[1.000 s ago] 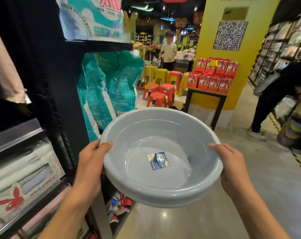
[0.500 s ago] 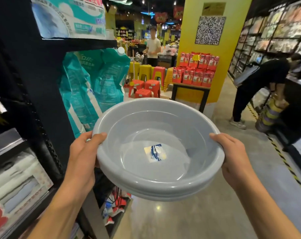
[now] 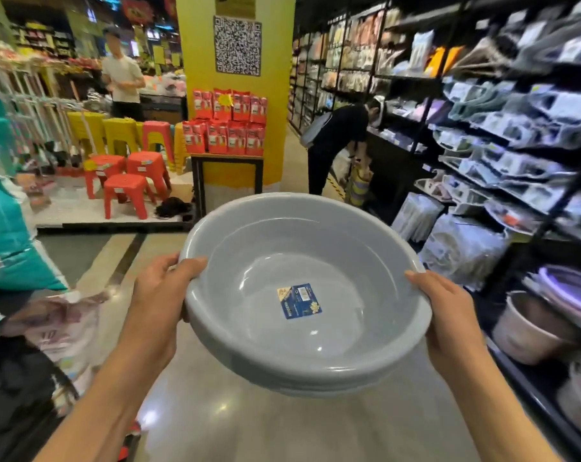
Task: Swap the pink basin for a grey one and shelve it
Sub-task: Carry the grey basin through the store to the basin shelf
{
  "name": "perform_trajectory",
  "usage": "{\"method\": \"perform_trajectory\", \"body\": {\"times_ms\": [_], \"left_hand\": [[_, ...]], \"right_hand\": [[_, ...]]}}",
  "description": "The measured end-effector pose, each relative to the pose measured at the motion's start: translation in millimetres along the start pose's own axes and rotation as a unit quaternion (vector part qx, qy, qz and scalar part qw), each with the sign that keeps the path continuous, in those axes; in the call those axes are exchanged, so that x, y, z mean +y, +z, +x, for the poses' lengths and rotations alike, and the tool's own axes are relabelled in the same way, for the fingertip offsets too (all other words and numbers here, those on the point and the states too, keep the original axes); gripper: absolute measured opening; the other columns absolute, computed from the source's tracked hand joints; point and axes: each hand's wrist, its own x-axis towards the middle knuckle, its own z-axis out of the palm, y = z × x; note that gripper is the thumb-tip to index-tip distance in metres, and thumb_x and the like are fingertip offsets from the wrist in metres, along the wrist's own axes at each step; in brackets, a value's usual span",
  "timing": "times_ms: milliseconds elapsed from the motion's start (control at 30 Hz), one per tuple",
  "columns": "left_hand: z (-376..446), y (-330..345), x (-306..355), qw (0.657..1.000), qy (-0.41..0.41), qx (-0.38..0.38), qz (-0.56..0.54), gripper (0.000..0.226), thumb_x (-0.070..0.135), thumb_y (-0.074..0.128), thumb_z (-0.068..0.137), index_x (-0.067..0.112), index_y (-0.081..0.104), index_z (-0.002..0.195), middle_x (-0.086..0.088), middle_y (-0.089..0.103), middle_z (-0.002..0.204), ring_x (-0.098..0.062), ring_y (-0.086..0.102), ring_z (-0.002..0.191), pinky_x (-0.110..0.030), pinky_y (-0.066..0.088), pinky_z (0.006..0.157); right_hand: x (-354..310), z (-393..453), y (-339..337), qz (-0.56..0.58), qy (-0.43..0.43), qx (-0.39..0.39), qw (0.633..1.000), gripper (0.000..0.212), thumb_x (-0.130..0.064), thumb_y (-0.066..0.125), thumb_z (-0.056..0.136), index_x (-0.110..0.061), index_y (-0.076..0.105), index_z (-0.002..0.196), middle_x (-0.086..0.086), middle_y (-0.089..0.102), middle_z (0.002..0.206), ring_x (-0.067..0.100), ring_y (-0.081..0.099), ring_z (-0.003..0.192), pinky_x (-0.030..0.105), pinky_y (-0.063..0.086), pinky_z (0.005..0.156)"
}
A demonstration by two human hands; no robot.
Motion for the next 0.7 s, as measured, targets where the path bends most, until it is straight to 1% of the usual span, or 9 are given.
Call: {"method": "perform_trajectory", "body": {"times_ms": [67, 167, 233, 300, 367, 400, 533, 633, 700], "left_hand": [[9.4, 43.9, -5.0, 0.999, 0.005, -0.039, 0.006, 0.032, 0.038, 0.068, 0.078, 0.017, 0.069, 0.102, 0.003, 0.071, 0.068, -0.016, 0.066, 0.060, -0.032, 0.050, 0.049], [14.6, 108.2, -8.5, 0.993, 0.005, -0.115, 0.009, 0.029, 0.034, 0.066, 0.083, 0.018, 0.070, 0.107, -0.020, 0.071, 0.092, -0.034, 0.065, 0.075, -0.045, 0.050, 0.064], [18.1, 149.6, -10.5, 0.987, 0.004, -0.158, 0.010, 0.026, 0.034, 0.066, 0.081, 0.022, 0.072, 0.103, -0.027, 0.068, 0.097, -0.038, 0.063, 0.076, -0.047, 0.049, 0.066], [22.1, 190.6, -14.5, 0.981, 0.008, -0.193, 0.015, 0.014, 0.031, 0.066, 0.083, 0.028, 0.075, 0.094, -0.026, 0.069, 0.095, -0.038, 0.064, 0.074, -0.048, 0.050, 0.064], [24.7, 232.1, -19.6, 0.973, 0.017, -0.231, 0.024, 0.011, 0.028, 0.066, 0.087, 0.028, 0.076, 0.092, -0.023, 0.070, 0.090, -0.036, 0.065, 0.071, -0.047, 0.051, 0.060], [25.7, 253.0, -22.4, 0.967, 0.019, -0.251, 0.027, 0.011, 0.027, 0.066, 0.087, 0.026, 0.075, 0.094, -0.023, 0.070, 0.088, -0.037, 0.064, 0.070, -0.047, 0.050, 0.059], [33.4, 330.0, -35.9, 0.943, 0.008, -0.331, 0.026, 0.015, 0.023, 0.068, 0.089, 0.020, 0.072, 0.102, -0.024, 0.070, 0.083, -0.035, 0.062, 0.066, -0.047, 0.049, 0.059], [39.8, 388.3, -51.9, 0.927, -0.004, -0.376, 0.014, 0.004, 0.019, 0.068, 0.087, 0.020, 0.072, 0.089, -0.005, 0.067, 0.058, -0.023, 0.059, 0.051, -0.034, 0.045, 0.047], [40.4, 426.6, -59.6, 0.910, -0.005, -0.414, -0.002, 0.009, 0.018, 0.068, 0.084, 0.019, 0.068, 0.076, 0.005, 0.061, 0.050, -0.014, 0.051, 0.040, -0.027, 0.040, 0.042]], "right_hand": [[-4.1, 10.3, -33.1, 0.006, -0.011, 0.040, 0.999, 0.013, -0.018, 0.069, 0.084, -0.019, 0.079, 0.074, 0.005, 0.073, 0.067, 0.018, 0.067, 0.054, 0.026, 0.053, 0.047], [-10.5, 21.3, -81.5, 0.000, -0.023, 0.107, 0.994, 0.016, -0.017, 0.068, 0.085, -0.022, 0.079, 0.073, 0.002, 0.072, 0.064, 0.016, 0.065, 0.051, 0.023, 0.050, 0.045], [-13.2, 25.5, -113.6, 0.000, -0.030, 0.145, 0.989, 0.014, -0.016, 0.068, 0.085, -0.019, 0.078, 0.076, 0.006, 0.072, 0.069, 0.021, 0.064, 0.058, 0.029, 0.050, 0.054], [-14.6, 27.0, -143.9, 0.005, -0.033, 0.191, 0.981, 0.012, -0.013, 0.067, 0.086, -0.016, 0.077, 0.079, 0.012, 0.070, 0.075, 0.026, 0.062, 0.066, 0.037, 0.049, 0.064], [-16.7, 25.4, -172.2, 0.008, -0.030, 0.239, 0.971, 0.010, -0.013, 0.067, 0.085, -0.013, 0.077, 0.085, 0.011, 0.069, 0.076, 0.026, 0.060, 0.068, 0.037, 0.046, 0.064], [-18.1, 23.8, -185.2, 0.007, -0.030, 0.262, 0.965, 0.010, -0.014, 0.067, 0.085, -0.014, 0.077, 0.086, 0.010, 0.069, 0.075, 0.025, 0.059, 0.067, 0.036, 0.045, 0.063], [-21.3, 19.3, -228.7, -0.002, -0.043, 0.354, 0.934, 0.016, -0.013, 0.067, 0.085, -0.021, 0.077, 0.076, 0.005, 0.069, 0.070, 0.024, 0.057, 0.069, 0.034, 0.043, 0.061], [-24.1, 18.2, -255.1, -0.007, -0.052, 0.407, 0.912, 0.011, -0.012, 0.067, 0.086, -0.018, 0.076, 0.087, 0.001, 0.074, 0.074, 0.022, 0.063, 0.069, 0.034, 0.047, 0.062], [-26.1, 17.3, -269.5, -0.011, -0.052, 0.436, 0.898, 0.012, -0.013, 0.067, 0.085, -0.015, 0.076, 0.092, 0.004, 0.076, 0.078, 0.021, 0.066, 0.068, 0.032, 0.051, 0.059]]}}
